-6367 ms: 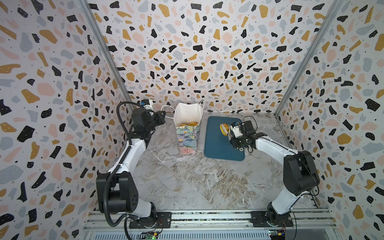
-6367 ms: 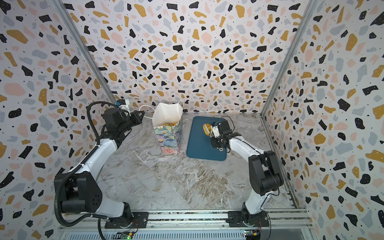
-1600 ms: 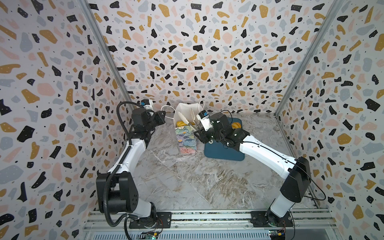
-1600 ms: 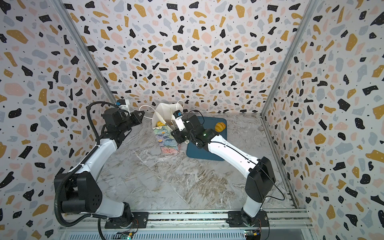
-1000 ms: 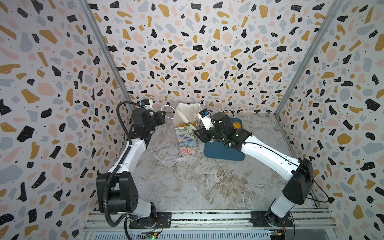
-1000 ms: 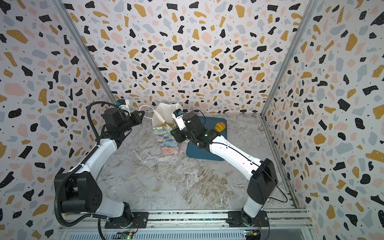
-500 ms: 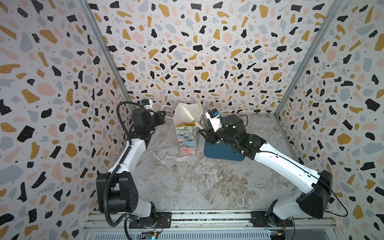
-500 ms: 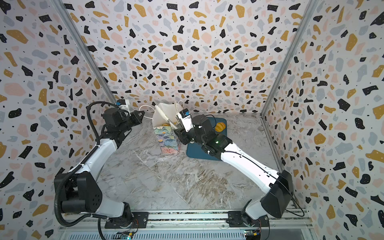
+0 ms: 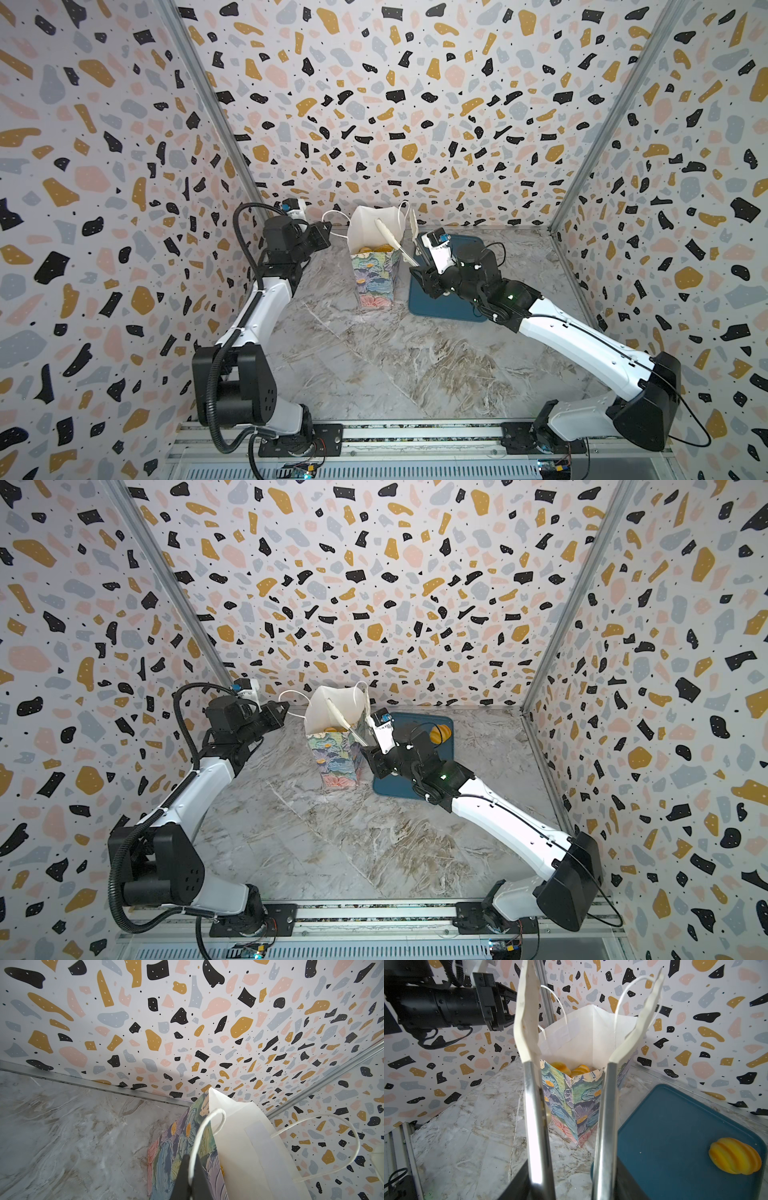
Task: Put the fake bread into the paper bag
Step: 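Move the open tongs with the right gripper back over the last croissant on the tray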
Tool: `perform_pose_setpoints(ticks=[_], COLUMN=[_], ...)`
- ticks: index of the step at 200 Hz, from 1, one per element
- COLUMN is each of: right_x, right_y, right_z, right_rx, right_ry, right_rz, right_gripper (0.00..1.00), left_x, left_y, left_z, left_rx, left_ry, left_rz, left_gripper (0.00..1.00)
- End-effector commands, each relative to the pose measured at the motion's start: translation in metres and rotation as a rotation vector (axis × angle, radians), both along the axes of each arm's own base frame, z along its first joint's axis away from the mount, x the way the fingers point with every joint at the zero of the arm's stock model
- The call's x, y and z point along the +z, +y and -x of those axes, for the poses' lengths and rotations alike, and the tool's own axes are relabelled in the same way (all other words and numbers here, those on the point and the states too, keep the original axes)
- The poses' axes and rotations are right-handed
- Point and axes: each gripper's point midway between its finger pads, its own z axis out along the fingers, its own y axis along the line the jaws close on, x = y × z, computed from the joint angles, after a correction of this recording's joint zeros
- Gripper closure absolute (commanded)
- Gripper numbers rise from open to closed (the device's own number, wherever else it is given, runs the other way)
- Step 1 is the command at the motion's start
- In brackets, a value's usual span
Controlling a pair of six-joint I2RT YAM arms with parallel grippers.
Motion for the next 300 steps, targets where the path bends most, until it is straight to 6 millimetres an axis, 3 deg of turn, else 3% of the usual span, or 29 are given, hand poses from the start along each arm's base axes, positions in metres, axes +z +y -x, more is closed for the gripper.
perform_pose_setpoints(ticks=[1,62,143,205,300], right_x=[0.031,0.017,-0.022,-0.063,-0.132], right_y=[-0.015,-0.047,-0.105,-0.144,-0.175], right_z=[-0.001,-0.008,-0.033,-0.053,-0.082], right_rx=[-0.044,-0.121,-0.279,-0.393,-0.492], right_ry=[-0.085,-0.067,0.011,0.104,0.251], right_rz=[-0.061,-0.064,-0.011,0.044,0.155], right_gripper=[0.50,0.49,0.48,0.47,0.47], left_x=[0.006,0.006,0.005,0.005,0.005], left_y=[-0.003,-0.003,-0.003,-0.003,-0.003], left_z=[0.001,0.001,0.001,0.001,0.001], left_rx=[-0.010,-0.011,-0.010,-0.010,-0.009], left_ry=[-0.033,-0.034,-0.032,-0.031,-0.031], left_rz=[-0.003,-0.004,-0.004,-0.004,-0.004], left_gripper=[1.00,1.00,1.00,1.00,1.00])
